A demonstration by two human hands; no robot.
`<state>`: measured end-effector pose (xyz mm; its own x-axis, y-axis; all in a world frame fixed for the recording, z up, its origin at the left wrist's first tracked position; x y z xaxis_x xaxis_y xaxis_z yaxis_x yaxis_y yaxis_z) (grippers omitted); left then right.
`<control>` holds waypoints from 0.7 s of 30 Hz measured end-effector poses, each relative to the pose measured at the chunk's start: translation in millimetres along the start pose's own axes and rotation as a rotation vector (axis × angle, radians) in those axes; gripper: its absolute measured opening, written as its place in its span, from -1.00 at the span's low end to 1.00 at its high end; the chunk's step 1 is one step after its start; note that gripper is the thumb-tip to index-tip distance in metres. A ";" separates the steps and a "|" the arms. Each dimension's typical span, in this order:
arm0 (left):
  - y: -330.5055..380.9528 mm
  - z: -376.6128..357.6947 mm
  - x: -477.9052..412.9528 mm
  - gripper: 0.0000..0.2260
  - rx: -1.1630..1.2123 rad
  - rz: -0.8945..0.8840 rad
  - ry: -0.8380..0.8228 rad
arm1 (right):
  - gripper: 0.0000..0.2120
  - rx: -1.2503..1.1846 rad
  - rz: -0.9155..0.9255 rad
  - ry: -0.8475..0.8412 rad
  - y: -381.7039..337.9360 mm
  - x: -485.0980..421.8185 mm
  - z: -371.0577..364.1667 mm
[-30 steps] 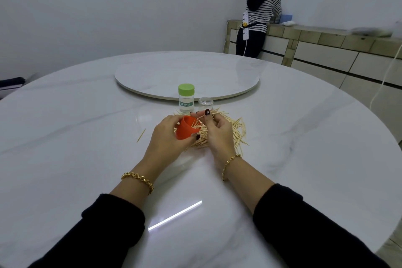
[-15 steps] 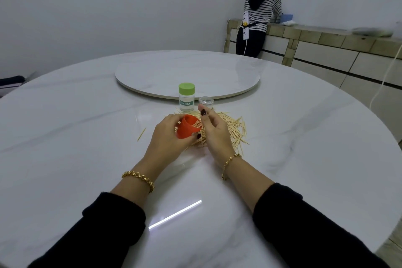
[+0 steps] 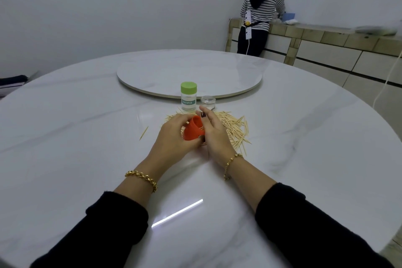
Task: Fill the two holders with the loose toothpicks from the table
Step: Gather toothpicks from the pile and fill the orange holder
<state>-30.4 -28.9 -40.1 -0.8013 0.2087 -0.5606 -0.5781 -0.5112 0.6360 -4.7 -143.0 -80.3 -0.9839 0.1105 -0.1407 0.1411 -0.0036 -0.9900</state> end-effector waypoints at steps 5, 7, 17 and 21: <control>-1.2 3.2 0.3 -0.56 0.005 0.032 0.012 | -0.78 0.063 0.069 -0.003 -10.3 3.3 2.8; -4.7 3.1 -0.2 -0.54 -0.005 0.053 0.004 | -0.75 0.159 0.133 -0.051 -15.9 9.8 -3.2; -15.6 6.2 -5.9 -0.60 0.016 0.091 0.048 | -0.48 0.647 0.417 -0.135 -38.7 19.8 -16.4; -17.5 1.6 -7.3 -0.56 0.024 0.078 0.050 | -0.50 0.653 0.386 -0.102 -36.5 2.9 6.0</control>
<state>-14.7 -20.1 -46.3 -0.8356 0.1266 -0.5346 -0.5184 -0.5037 0.6911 -13.4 -148.5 -44.7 -0.8877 -0.1103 -0.4470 0.4146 -0.6136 -0.6720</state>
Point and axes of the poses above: each hand's wrist, its own x-axis away from the middle knuckle, its own z-axis out of the back of the hand, y = z × x, the point moved 10 cm from there along -x, towards the middle knuckle, and after that the axes turned 3 degrees about -z, right-handed, at the moved point
